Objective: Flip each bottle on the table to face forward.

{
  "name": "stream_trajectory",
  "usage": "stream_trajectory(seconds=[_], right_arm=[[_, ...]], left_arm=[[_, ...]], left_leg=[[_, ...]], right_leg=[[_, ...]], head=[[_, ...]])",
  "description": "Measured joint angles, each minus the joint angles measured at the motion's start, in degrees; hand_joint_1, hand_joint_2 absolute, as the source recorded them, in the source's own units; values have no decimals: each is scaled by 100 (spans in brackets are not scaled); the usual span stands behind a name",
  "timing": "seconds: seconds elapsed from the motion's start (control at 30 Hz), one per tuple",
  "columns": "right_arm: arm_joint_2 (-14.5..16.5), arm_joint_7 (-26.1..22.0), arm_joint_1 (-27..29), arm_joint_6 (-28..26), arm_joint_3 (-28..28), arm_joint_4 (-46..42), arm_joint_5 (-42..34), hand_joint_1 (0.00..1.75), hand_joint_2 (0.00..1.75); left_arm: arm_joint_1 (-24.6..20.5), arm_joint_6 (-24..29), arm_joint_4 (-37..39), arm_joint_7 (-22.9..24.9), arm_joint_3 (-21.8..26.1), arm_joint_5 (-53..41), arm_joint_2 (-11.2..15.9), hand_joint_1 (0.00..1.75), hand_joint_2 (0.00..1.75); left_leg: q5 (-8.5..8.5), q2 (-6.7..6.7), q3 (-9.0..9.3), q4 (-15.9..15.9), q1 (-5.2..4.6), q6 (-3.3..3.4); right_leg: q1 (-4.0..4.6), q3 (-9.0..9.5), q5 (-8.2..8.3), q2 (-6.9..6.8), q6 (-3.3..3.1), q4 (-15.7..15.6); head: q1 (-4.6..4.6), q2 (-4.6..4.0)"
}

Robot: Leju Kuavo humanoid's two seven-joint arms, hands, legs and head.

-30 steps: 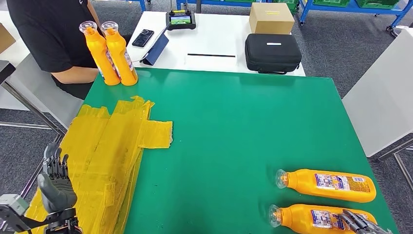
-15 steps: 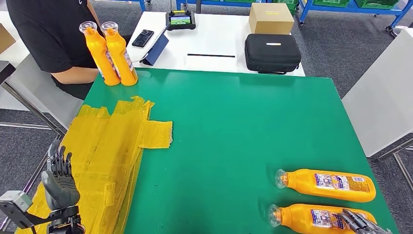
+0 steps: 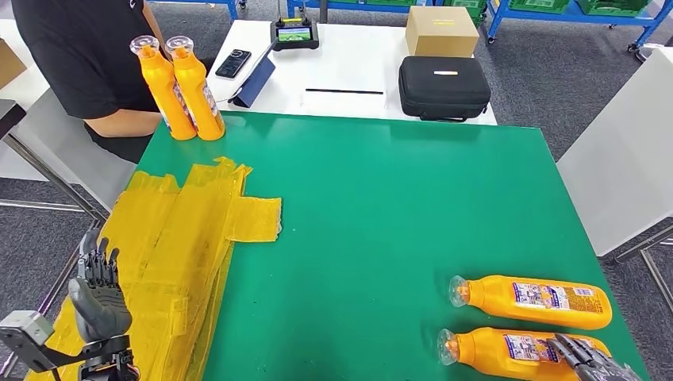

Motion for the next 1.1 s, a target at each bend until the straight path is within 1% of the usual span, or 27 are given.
stream_trajectory(seconds=[0.1,0.2,0.23,0.33,0.37,0.53,0.6,0.77,1.1], right_arm=[[-99,68,-92,-93,120,189,-12,0,175],[-346,216,-275,-205,315,554,-174,0,175],[-454,285,-336,-241,393,695,-272,37,175],[-760,508,-464,-314,659,1134,-601,165,175],[-843,586,-487,-333,754,1256,-715,172,175],[-1155,1184,-517,-446,1238,1528,-1420,171,175],[-1264,1332,-526,-469,1408,1574,-1589,171,175],[-1432,1406,-569,-473,1642,1648,-1694,171,175],[-1526,1406,-600,-473,1769,1682,-1708,171,175]], left_arm=[[-5,0,24,-1,-30,-6,0,0,0],[-38,16,58,-1,-75,-2,1,0,0],[-58,32,68,-1,-92,3,1,0,0],[-112,75,97,5,-130,47,17,0,0],[-126,89,110,9,-138,68,29,0,0],[-137,161,136,10,-148,156,60,0,0],[-99,166,112,9,-141,176,61,0,0],[-19,164,56,9,-132,183,61,0,0],[27,164,8,9,-121,183,61,0,0]], left_leg=[[2,11,2,0,0,0],[0,23,21,0,0,3],[-3,23,28,0,0,7],[-8,14,36,0,-1,15],[-8,14,36,0,0,15],[-14,43,53,0,18,11],[-20,47,61,0,29,5],[-24,49,65,0,35,0],[-27,50,67,0,39,-4]], right_leg=[[0,37,5,8,0,0],[0,36,6,18,0,-6],[0,31,3,18,2,-10],[1,31,-2,14,7,-15],[2,39,0,14,7,-16],[21,59,6,28,2,-33],[32,63,5,30,0,-45],[37,67,5,32,0,-52],[46,68,4,33,-2,-52]], head=[[-1,0],[1,0],[1,0],[1,0],[-1,0],[-6,0],[-5,0],[-6,0],[-7,0]])
